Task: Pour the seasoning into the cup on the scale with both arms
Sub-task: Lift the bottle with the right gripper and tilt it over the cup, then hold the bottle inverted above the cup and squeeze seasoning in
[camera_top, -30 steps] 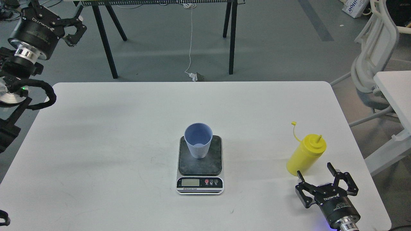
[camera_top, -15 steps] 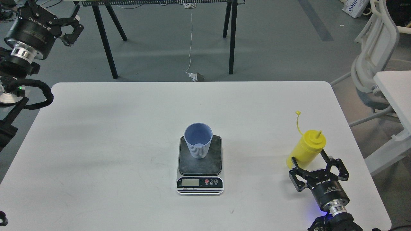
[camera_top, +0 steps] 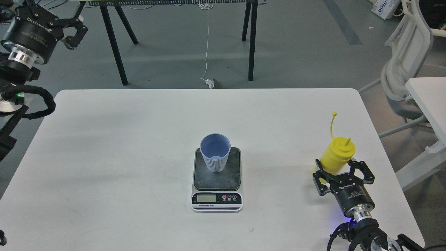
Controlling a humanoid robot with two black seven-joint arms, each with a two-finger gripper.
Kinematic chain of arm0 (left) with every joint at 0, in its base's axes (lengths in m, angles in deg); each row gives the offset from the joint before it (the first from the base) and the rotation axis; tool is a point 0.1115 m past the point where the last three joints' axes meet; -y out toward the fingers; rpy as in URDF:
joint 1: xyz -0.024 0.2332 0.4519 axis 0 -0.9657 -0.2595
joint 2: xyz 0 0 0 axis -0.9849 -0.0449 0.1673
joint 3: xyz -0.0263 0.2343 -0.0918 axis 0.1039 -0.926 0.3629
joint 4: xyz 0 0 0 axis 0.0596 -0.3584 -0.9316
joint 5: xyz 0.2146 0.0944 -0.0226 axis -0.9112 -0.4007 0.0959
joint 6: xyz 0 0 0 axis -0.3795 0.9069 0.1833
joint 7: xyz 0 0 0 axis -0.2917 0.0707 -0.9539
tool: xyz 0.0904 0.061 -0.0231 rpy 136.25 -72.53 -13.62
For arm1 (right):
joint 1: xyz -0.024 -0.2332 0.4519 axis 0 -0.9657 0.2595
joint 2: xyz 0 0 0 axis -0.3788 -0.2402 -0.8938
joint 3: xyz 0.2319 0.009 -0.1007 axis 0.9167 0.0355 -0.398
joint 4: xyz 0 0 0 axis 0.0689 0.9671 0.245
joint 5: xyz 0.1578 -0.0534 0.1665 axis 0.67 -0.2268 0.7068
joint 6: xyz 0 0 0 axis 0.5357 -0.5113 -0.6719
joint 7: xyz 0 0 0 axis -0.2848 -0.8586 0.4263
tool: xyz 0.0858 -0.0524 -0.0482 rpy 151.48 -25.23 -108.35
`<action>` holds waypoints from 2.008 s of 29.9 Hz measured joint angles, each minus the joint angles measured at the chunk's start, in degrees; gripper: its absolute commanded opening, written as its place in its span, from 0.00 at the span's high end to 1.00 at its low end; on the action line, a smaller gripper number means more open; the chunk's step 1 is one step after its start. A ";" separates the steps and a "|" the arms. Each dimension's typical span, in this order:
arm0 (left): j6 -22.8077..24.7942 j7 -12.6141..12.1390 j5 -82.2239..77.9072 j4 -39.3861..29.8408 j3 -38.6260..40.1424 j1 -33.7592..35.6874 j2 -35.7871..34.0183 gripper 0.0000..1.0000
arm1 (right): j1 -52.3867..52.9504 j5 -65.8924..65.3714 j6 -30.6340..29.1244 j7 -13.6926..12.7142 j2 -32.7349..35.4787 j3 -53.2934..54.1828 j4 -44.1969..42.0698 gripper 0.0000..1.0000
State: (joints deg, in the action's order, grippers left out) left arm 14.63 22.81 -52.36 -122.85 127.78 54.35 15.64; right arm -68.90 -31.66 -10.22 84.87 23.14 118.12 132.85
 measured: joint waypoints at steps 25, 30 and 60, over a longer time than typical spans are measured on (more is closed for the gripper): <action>0.64 0.54 0.09 -0.10 1.82 0.00 -0.31 0.00 | 39.60 -33.66 14.80 -3.08 20.41 -16.65 10.40 0.53; 0.64 0.58 0.09 -0.10 1.84 0.00 -0.62 0.01 | 51.47 -45.47 25.61 -2.99 19.72 -30.64 10.57 0.55; 0.45 0.58 0.17 -0.09 1.85 -0.09 -2.30 0.01 | 67.69 -85.72 50.10 -2.68 -4.83 -63.60 0.33 0.57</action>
State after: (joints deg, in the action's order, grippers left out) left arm 15.08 23.39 -52.19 -122.94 129.62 54.27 13.34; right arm -1.20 -117.38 39.88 82.19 18.30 54.51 133.18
